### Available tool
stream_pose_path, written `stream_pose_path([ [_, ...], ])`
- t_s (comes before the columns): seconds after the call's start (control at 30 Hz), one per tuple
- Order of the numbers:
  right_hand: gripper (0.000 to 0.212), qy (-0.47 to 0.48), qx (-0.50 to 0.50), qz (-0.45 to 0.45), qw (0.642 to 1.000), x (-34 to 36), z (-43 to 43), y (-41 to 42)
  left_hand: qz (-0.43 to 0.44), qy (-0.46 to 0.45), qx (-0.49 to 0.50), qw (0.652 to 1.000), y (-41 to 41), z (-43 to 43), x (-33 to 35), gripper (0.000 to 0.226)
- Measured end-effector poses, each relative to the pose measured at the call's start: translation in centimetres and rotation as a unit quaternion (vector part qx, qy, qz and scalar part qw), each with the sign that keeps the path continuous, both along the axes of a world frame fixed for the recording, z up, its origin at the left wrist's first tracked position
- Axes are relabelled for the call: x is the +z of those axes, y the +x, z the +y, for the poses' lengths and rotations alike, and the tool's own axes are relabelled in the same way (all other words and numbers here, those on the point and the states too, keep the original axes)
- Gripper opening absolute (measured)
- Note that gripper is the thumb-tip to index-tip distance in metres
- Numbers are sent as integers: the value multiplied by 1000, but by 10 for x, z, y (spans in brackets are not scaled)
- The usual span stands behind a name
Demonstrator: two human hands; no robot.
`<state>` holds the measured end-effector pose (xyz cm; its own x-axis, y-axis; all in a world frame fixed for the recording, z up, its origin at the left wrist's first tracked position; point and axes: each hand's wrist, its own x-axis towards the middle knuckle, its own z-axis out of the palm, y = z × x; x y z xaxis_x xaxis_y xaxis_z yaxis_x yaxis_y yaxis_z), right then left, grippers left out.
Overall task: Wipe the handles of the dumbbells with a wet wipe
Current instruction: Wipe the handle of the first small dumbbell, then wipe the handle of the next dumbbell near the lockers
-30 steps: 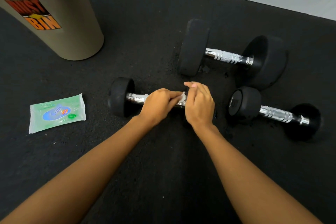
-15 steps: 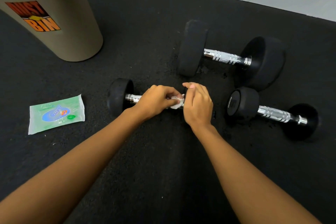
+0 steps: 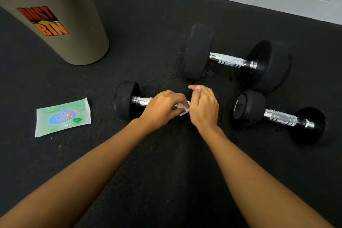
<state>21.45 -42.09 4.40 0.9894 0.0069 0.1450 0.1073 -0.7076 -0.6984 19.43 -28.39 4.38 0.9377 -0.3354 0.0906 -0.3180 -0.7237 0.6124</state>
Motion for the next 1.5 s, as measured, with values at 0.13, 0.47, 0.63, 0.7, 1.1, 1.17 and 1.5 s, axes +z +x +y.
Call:
stream_pose_path([
  [0.13,47,-1,-2,-4,1000,0,1,1,-95,28,-11,995,-6,-4,-5,9],
  [0.47,53,-19,-1,-6,1000,3,0,-1,-164,84,-54,981,-10,6,-5,24],
  [0.63,63,-27,4,-17,999,3,0,-3,-157,67,-54,984,-10,2,-7,23],
  [0.7,63,-37,4,-17,999,5,1,-1,-164,74,-55,982,-13,14,-7,22],
  [1.1,41,-114,95,40,988,16,-8,7,-113,29,54,992,-14,-10,1,17],
  [1.17,45,-135,141,75,978,25,-12,12,-81,-54,118,988,-10,-10,7,17],
  [1.5,27,200,174,212,941,104,-44,71,-84,-237,192,949,51,-53,84,17],
])
